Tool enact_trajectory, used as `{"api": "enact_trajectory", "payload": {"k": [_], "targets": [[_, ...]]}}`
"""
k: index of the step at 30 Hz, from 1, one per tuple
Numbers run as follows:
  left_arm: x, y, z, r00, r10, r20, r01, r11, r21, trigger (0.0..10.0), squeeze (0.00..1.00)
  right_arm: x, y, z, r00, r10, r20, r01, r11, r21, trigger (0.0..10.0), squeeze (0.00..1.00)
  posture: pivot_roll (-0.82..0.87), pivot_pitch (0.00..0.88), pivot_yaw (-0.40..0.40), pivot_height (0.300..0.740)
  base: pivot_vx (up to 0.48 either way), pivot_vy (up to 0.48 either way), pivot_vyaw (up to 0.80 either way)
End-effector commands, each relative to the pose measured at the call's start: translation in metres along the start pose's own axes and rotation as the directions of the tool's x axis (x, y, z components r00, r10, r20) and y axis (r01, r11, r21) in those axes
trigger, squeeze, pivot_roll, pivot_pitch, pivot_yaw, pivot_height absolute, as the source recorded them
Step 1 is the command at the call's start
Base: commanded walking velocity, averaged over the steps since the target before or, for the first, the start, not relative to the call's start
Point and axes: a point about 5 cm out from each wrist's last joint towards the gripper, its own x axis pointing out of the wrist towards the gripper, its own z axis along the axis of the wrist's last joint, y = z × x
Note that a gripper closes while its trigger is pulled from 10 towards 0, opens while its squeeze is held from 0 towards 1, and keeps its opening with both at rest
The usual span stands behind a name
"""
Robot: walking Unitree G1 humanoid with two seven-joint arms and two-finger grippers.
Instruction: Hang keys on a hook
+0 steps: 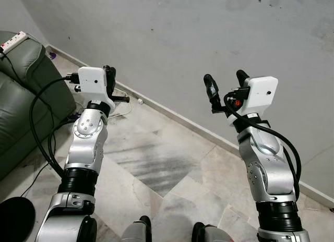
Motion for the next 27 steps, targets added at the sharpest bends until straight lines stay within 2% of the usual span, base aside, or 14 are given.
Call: {"api": "enact_trajectory", "payload": {"k": [1,11,23,27], "targets": [[0.0020,0.0023,0.0080,1.000,-0.005,0.027,0.005,1.000,0.001,10.0,0.00,-0.0002,0.0009,0.0001,1.000,-0.006,0.006,0.006,1.000,0.000,10.0,0.00,-0.05,0.175,0.073,0.740,0.240,0.000,0.00],[0.0024,0.0014,0.0100,0.999,-0.021,0.036,0.021,1.000,-0.012,10.0,0.00,0.0003,0.0014,0.0030,0.999,-0.037,0.026,0.037,0.999,-0.003,10.0,0.00,-0.05,0.176,0.071,0.740,0.270,0.000,0.00],[0.0021,-0.0012,0.0077,0.999,-0.039,0.025,0.040,0.999,-0.015,10.0,0.00,0.0012,-0.0007,0.0059,0.997,-0.064,0.044,0.064,0.998,-0.002,10.0,0.00,-0.05,0.174,0.068,0.740,0.385,0.269,0.00],[0.0015,-0.0021,0.0065,0.999,-0.042,0.020,0.042,0.999,-0.024,10.0,0.00,0.0015,-0.0010,0.0060,0.997,-0.067,0.043,0.067,0.998,0.002,10.0,0.00,-0.05,0.175,0.067,0.740,0.392,0.276,-0.80]]}}
